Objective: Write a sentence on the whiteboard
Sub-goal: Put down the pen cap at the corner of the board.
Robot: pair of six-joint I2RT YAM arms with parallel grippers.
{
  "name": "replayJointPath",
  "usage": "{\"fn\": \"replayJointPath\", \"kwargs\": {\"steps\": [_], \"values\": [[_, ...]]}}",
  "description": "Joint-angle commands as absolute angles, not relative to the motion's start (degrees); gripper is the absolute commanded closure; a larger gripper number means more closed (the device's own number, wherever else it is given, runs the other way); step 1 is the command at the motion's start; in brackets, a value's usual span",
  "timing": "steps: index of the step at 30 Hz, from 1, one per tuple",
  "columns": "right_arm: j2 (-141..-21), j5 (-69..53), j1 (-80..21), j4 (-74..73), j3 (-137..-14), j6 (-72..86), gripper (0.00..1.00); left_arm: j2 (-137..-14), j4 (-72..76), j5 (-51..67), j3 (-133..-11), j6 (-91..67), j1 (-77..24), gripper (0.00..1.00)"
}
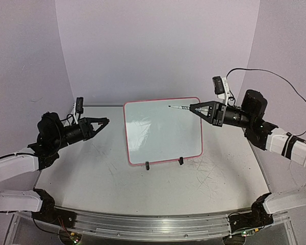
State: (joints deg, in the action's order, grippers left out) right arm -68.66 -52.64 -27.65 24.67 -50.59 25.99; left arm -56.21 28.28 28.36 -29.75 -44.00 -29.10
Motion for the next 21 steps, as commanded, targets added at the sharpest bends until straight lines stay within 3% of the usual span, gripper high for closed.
{"fn": "replayJointPath", "kwargs": {"steps": [1, 7, 18, 21], "values": [[-65.4, -41.2, -27.8, 21.4, -50.3, 23.9, 1.00, -60.1, 4.7, 9.6, -33.4, -41.7, -28.6, 1.00], [-62.0, -30.2, -27.7, 21.4, -47.4, 24.0, 1.00, -65.5, 3.8, 11.0, -31.7, -39.6, -28.7, 1.00], [-65.2, -35.5, -27.8, 20.7, -50.2, 20.4, 1.00, -79.6, 6.8, 8.9, -31.7, -36.8, -28.6, 1.00], [-65.1, -35.6, -27.8, 20.7, -50.0, 20.3, 1.00, -81.3, 7.0, 6.7, -31.5, -36.1, -28.7, 0.96]]}}
